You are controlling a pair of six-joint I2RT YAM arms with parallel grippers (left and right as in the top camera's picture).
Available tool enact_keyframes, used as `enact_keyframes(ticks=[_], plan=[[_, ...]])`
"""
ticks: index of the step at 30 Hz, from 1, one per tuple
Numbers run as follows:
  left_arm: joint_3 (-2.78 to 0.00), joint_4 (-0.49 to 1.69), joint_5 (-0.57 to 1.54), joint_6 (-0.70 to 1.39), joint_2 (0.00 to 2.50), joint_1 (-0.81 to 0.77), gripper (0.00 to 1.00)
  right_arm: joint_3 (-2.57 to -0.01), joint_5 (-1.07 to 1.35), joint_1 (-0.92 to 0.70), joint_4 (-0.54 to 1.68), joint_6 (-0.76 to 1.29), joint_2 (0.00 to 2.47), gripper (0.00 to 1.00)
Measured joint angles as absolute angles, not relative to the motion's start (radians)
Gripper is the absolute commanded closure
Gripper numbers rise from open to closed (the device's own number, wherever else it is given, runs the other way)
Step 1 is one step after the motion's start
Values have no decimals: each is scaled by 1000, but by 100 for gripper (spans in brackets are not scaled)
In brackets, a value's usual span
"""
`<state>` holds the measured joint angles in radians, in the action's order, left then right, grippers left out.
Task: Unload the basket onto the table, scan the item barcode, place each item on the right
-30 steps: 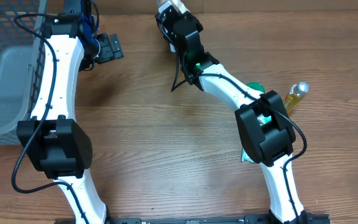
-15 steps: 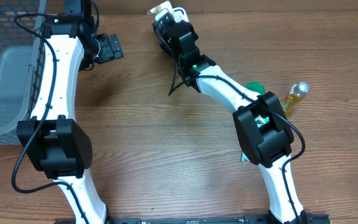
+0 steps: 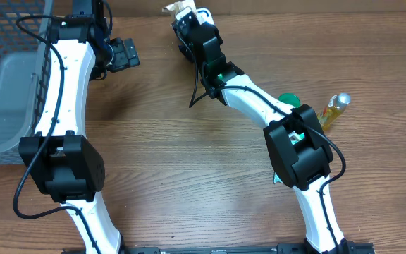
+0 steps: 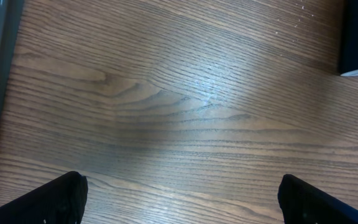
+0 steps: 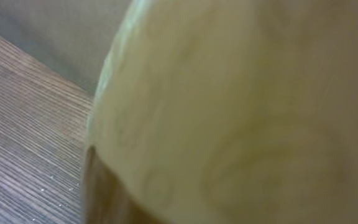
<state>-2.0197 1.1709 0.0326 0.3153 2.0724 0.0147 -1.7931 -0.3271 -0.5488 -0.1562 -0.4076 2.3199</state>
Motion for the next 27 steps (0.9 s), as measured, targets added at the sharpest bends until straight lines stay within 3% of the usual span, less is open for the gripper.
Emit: enact_keyframes(ticks=[9,16,27], plan=[[-2020,1171,32,315,2072,15,0,-1792,-326,-547,131,-290,2149,96],[-2020,1171,32,315,2072,15,0,-1799,-211,-543,613,-93,1979,96],[-2020,1171,32,315,2072,15,0,-1791,152,-543,1267,60,1979,96]])
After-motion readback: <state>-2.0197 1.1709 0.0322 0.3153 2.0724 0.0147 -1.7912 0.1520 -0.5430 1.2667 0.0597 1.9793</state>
